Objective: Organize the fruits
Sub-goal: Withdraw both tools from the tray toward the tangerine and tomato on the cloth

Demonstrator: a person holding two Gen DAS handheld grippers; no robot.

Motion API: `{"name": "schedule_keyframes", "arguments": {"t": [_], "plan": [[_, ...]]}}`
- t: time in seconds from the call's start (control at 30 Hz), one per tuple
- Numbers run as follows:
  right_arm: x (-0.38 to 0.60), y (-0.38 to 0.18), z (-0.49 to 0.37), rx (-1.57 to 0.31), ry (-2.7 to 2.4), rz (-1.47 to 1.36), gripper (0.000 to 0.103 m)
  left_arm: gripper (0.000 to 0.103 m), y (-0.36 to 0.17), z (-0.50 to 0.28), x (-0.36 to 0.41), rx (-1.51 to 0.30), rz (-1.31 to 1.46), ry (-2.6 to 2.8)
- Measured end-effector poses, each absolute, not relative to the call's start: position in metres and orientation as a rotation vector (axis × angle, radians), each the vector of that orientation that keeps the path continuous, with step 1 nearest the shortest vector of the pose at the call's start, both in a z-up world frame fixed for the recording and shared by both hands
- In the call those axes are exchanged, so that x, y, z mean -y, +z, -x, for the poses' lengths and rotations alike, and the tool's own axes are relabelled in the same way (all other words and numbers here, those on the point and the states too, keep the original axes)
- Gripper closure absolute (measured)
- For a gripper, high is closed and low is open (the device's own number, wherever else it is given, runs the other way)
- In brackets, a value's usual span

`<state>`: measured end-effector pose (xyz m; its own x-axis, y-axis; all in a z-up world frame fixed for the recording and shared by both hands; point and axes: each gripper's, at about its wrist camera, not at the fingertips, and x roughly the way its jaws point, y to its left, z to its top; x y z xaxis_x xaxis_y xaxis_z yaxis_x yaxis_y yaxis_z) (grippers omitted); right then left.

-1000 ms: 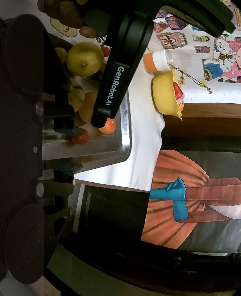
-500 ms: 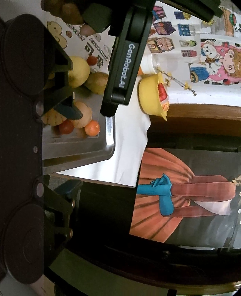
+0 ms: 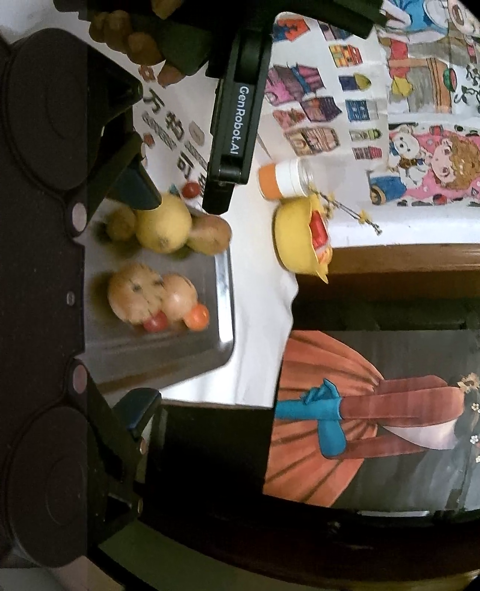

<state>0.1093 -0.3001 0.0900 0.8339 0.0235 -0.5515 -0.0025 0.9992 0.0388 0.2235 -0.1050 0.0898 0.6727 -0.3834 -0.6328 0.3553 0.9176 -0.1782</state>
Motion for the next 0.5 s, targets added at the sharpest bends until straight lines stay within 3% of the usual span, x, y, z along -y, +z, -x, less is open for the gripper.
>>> {"name": "schedule_keyframes", "arguments": {"t": [0.5], "plan": [[0.23, 0.083, -0.092, -0.707, 0.134, -0.011, 0.001, 0.0, 0.067, -0.181, 0.019, -0.775, 0.06, -0.256]]}}
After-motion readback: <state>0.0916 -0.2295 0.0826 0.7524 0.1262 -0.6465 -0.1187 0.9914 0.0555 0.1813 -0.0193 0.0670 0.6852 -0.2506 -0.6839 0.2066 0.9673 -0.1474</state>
